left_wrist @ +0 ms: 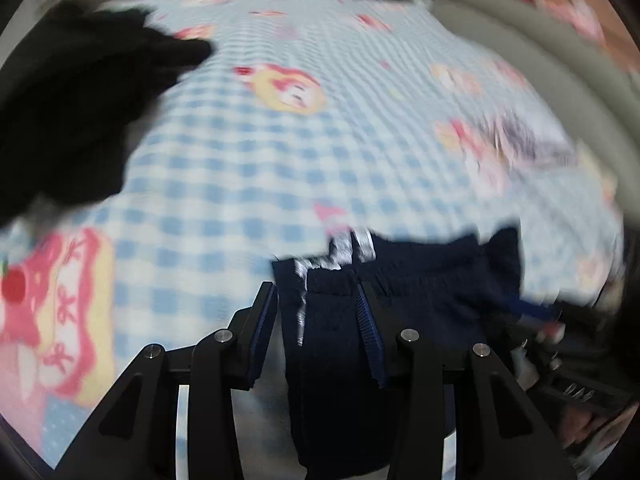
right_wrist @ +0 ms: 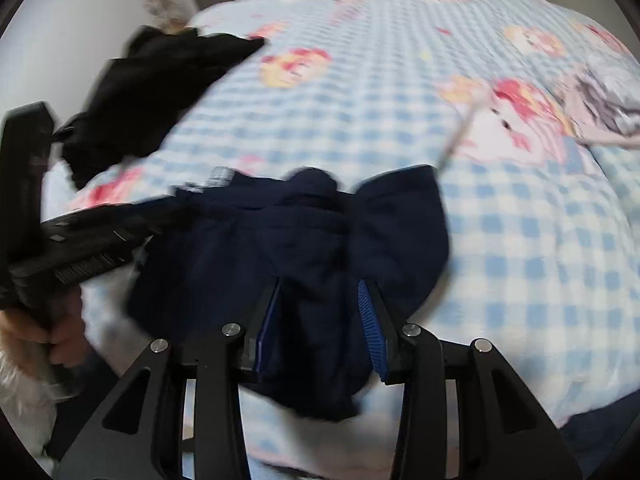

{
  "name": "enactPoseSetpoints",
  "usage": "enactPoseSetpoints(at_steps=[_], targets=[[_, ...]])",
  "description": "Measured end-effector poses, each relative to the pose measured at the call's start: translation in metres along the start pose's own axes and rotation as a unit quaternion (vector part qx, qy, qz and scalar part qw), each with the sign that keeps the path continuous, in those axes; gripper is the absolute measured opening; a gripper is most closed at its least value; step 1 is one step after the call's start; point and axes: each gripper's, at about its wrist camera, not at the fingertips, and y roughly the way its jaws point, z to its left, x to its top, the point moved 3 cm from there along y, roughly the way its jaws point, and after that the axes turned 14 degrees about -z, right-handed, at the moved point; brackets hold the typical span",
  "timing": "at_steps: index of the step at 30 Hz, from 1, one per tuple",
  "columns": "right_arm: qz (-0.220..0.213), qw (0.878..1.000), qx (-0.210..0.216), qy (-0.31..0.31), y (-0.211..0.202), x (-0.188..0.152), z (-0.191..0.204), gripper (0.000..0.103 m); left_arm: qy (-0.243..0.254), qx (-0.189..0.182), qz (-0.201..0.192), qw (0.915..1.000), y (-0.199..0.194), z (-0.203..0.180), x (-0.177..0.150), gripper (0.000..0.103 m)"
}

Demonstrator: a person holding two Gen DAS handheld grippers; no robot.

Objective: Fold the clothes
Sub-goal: 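Lift the folded pants with both grippers and carry them onto the clothes pile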

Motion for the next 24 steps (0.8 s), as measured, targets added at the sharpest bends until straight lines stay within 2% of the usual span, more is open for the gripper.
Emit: enactPoseSetpoints(at_steps=[1,2,3,4,5,8,10,11,12,13,15,19,24], targets=[[-0.009,1.000,0.005,0.014,-0.006,0.000,-0.003,0.039,-0.026,-0.018,-0.010,0.9995,-0.010,0.005,-0.001,0.047],[-0.019,1.000,0.009,0.024,-0.014,-0.002,-0.005,0.046,-0.042,-0.038,-0.001,0.9984,-0.013,0.007,-0.007,0.065],[-0.021,0.999,0.011,0.028,-0.018,-0.006,-0.006,0.063,-0.057,-0.058,0.014,0.9966,-0.014,0.008,-0.016,0.076],[-0.019,0.999,0.012,0.031,-0.019,-0.009,-0.005,0.069,-0.071,-0.078,0.029,0.9940,-0.015,0.009,-0.024,0.076],[-0.012,0.999,0.014,0.035,-0.015,-0.013,-0.005,0.071,-0.074,-0.080,0.045,0.9930,-0.009,0.009,-0.032,0.076],[0.022,0.999,0.007,0.049,0.013,-0.021,-0.012,0.070,-0.063,-0.056,0.083,0.9930,0.014,0.004,-0.048,0.074],[0.030,0.997,0.008,0.066,0.027,-0.020,-0.016,0.070,-0.050,-0.043,0.094,0.9934,0.024,-0.002,-0.053,0.058],[0.030,0.997,0.013,0.075,0.032,-0.017,-0.017,0.063,-0.040,-0.041,0.090,0.9942,0.022,-0.008,-0.052,0.035],[0.031,0.997,0.013,0.074,0.035,-0.015,-0.015,0.043,-0.030,-0.039,0.087,0.9950,0.020,-0.015,-0.050,0.023],[0.033,0.997,0.011,0.068,0.038,-0.013,-0.012,0.037,-0.019,-0.035,0.085,0.9956,0.017,-0.021,-0.047,0.019],[0.018,0.999,0.009,0.048,0.031,-0.004,-0.002,0.016,0.006,-0.029,0.081,0.9963,0.010,-0.037,-0.038,0.013],[-0.013,0.998,0.026,0.056,0.004,0.014,-0.008,0.011,0.036,-0.051,0.065,0.9960,0.005,-0.067,-0.003,0.013],[-0.039,0.994,0.048,0.086,-0.026,0.042,-0.036,0.009,0.072,-0.084,0.045,0.9928,0.009,-0.131,0.033,0.013]])
